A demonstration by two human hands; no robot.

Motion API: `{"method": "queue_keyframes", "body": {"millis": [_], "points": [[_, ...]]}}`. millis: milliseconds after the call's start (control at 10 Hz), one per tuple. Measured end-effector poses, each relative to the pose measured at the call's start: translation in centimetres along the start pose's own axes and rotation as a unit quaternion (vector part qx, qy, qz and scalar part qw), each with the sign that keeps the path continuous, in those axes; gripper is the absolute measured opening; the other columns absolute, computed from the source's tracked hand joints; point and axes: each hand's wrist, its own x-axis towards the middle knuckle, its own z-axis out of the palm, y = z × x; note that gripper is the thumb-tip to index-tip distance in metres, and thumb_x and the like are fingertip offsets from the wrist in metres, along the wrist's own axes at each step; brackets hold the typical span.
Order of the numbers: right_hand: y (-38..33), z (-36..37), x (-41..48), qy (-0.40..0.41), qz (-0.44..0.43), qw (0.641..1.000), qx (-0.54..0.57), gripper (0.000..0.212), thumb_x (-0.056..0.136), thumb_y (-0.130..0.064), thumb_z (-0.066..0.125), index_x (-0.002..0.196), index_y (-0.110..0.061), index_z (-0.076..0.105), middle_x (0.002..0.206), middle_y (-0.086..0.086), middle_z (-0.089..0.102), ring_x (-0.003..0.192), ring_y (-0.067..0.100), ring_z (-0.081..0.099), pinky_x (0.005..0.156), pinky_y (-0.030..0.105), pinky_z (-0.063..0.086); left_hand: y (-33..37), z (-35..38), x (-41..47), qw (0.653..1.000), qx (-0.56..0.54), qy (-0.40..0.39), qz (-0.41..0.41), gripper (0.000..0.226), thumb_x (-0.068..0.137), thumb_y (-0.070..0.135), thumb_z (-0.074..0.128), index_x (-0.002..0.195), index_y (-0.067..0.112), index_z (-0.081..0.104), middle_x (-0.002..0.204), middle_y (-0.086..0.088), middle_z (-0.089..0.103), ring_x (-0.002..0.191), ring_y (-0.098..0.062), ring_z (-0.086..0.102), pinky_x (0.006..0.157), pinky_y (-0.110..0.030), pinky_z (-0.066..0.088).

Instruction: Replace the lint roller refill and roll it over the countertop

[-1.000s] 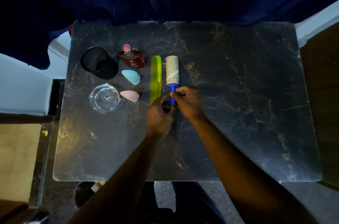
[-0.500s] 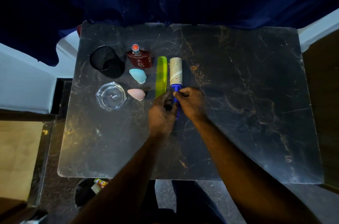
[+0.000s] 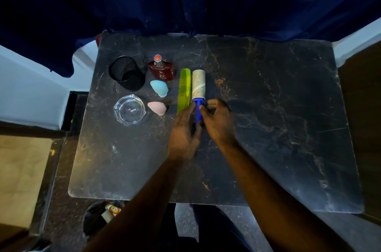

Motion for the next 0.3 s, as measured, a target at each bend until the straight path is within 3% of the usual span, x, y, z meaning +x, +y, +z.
{"method": "queue_keyframes", "body": {"millis": [100, 200, 300], "points": [[-0.5, -0.4, -0.8, 0.015, -0.036, 0.998, -0.045, 0.035, 0.092, -0.036, 0.062, 0.123, -0.021, 0.055, 0.121, 0.002, 0.065, 0.109, 0.02, 0.064, 0.092, 0.044, 0.054, 0.7, -1.1, -1.0, 1.0, 0.0, -0.008, 0.027, 0.065, 0.1, 0.035, 0.055, 0.159, 0.017, 0.038, 0.161, -0.006, 0.045, 0.146, -0.012, 0.04, 0.114, -0.002, 0.019], [-1.2, -1.0, -1.6, 0.064, -0.12, 0.986, -0.096, 0.042, 0.09, -0.033, 0.063, 0.129, -0.019, 0.053, 0.125, 0.007, 0.061, 0.114, 0.026, 0.058, 0.095, 0.042, 0.05, 0.7, -2.0, -2.2, 0.996, -0.002, 0.029, 0.08, 0.064, 0.101, 0.035, 0.053, 0.159, 0.014, 0.036, 0.163, -0.004, 0.041, 0.151, -0.01, 0.034, 0.122, -0.015, 0.022], [-2.4, -1.6, -2.4, 0.096, -0.244, 0.95, -0.167, 0.038, 0.086, -0.025, 0.06, 0.121, -0.011, 0.059, 0.117, 0.011, 0.062, 0.107, 0.032, 0.057, 0.095, 0.04, 0.043, 1.4, -3.6, -3.0, 0.99, 0.02, 0.077, 0.12, 0.065, 0.1, 0.022, 0.058, 0.16, 0.01, 0.035, 0.167, -0.002, 0.035, 0.156, -0.017, 0.029, 0.127, -0.036, 0.027]]}}
